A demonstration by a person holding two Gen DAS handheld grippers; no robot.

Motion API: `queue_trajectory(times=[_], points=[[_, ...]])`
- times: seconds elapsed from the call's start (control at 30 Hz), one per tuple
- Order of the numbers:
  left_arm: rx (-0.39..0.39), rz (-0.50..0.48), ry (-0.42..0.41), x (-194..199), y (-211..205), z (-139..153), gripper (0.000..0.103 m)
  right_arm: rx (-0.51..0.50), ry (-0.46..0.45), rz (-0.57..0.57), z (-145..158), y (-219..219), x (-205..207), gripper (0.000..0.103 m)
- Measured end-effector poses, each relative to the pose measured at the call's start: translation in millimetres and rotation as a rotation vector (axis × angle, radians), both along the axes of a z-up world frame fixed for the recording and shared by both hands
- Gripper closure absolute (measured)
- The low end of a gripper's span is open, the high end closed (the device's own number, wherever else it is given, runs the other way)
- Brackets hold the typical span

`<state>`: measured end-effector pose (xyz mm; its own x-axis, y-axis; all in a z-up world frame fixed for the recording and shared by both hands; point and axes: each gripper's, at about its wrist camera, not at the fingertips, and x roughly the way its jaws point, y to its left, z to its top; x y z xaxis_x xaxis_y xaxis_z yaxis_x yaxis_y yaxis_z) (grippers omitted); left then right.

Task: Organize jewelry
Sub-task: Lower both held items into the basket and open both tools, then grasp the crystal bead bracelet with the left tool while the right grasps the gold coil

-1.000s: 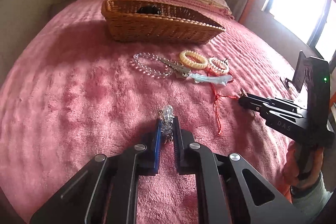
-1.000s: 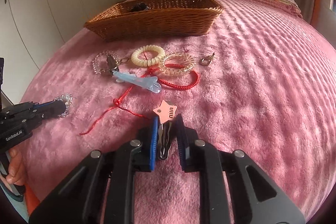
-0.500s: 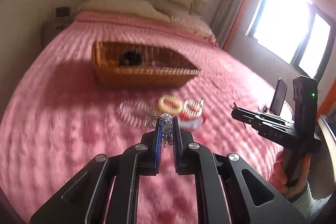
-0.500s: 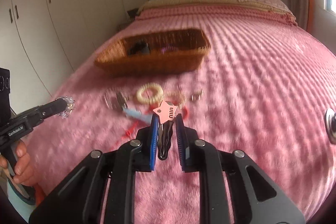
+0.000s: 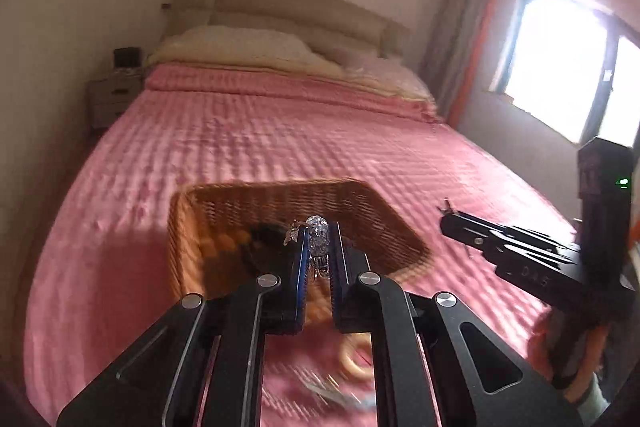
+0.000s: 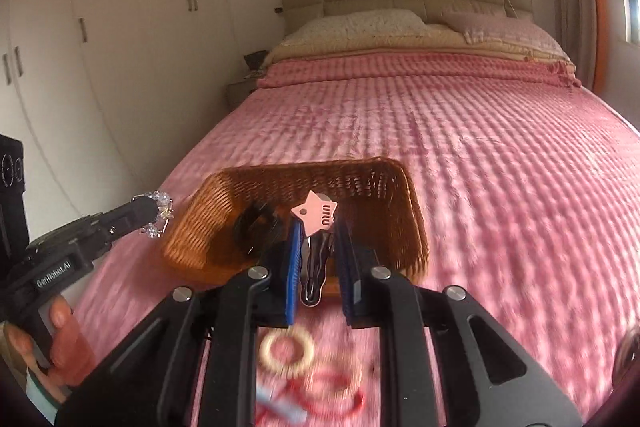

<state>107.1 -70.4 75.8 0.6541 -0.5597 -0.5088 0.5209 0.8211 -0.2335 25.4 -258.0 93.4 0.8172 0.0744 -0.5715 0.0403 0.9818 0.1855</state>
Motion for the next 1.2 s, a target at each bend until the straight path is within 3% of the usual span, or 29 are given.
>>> queue_trajectory(times=[0.2,0.53,0.63,0.83,1.03,1.2], points=[[0.095,0.093,0.052,48,-18,-34,0.096,0.056,0.141,-0.003,-47,-12,68,0.088],[0.106,0.092,0.164,72,-14,-72,0.095,0.092,0.220,-0.004,-81,-15,86,0.088],[0.093,0.089,0.166,68,-11,-69,0.075,0.125,0.211,0.002,-79,-20,83,0.084],[0.046,0.082,0.107,41,-1,-43,0.069,0.109,0.174,-0.001,-59,-17,61,0.062],[0.008,0.082,0.045,-13,22,-15,0.067,0.092,0.116,0.036,-36,-8,11,0.060],[-0.010,0.087,0.029,-55,41,-10,0.067,0.059,0.072,0.057,-29,1,-41,0.060]])
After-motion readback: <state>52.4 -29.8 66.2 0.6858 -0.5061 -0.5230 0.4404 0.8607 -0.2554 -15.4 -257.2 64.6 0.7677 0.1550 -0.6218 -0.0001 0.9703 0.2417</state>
